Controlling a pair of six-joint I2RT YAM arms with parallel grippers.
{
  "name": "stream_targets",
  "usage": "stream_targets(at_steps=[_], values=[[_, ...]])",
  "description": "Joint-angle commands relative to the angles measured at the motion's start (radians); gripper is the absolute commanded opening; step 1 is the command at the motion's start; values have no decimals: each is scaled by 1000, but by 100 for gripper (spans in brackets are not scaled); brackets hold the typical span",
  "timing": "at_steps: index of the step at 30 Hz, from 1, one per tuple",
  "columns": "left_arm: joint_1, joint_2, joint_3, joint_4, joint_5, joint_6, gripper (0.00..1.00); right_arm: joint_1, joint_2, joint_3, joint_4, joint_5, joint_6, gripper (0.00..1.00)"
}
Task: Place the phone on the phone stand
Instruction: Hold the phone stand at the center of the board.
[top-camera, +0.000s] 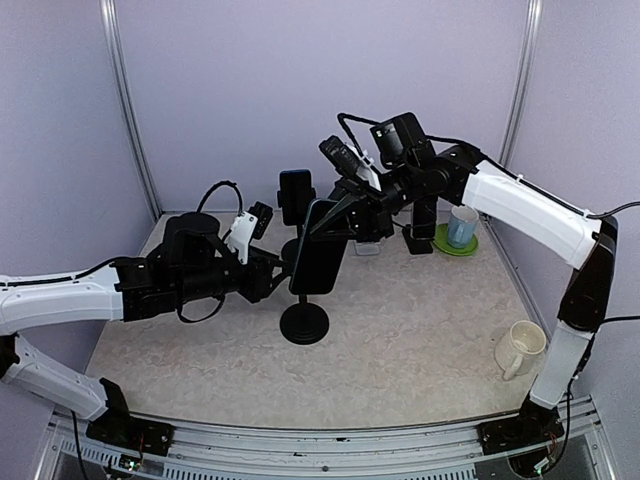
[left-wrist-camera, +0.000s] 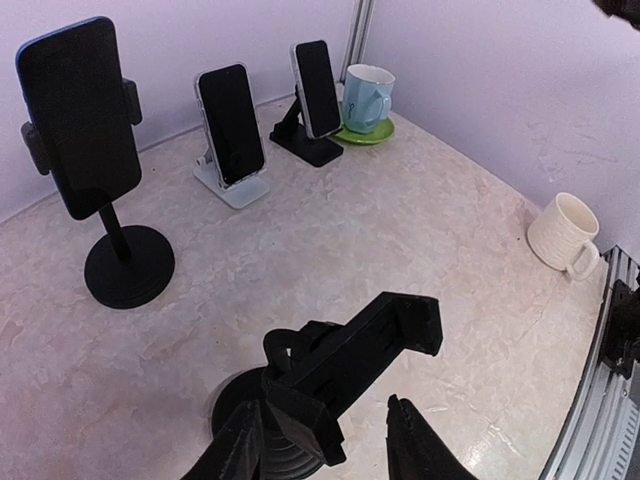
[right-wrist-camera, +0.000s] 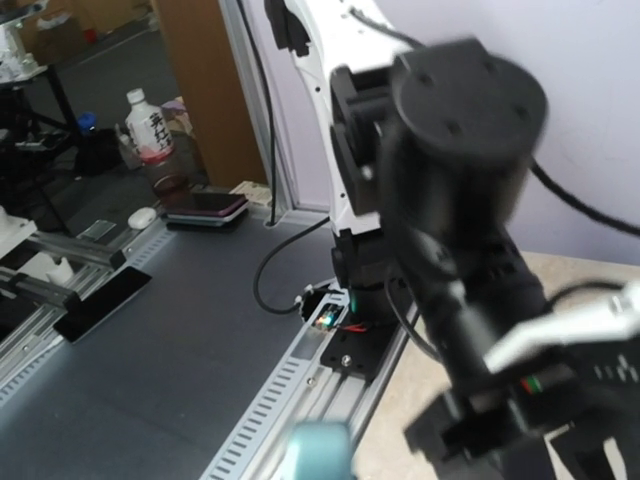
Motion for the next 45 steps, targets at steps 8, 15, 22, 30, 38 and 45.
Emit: stream_targets(at_steps=[8, 15, 22, 30, 38, 45], values=[[2, 23, 52, -37, 7, -31, 38, 7, 130, 188, -173, -113, -122, 0], [2, 45, 66, -45, 7, -46, 34, 7, 227, 305, -328, -133, -260, 0], [42, -1, 16, 13, 132, -34, 42, 6, 235, 306, -313, -101, -239, 0], [138, 3, 2, 44, 366, -17, 50, 6, 200, 296, -317, -101, -240, 0], [206, 25, -16, 77, 520, -39, 53, 6, 127, 254, -298, -86, -241, 0], [228, 42, -28, 90, 591, -42, 54, 2, 83, 232, -283, -88, -239, 0]])
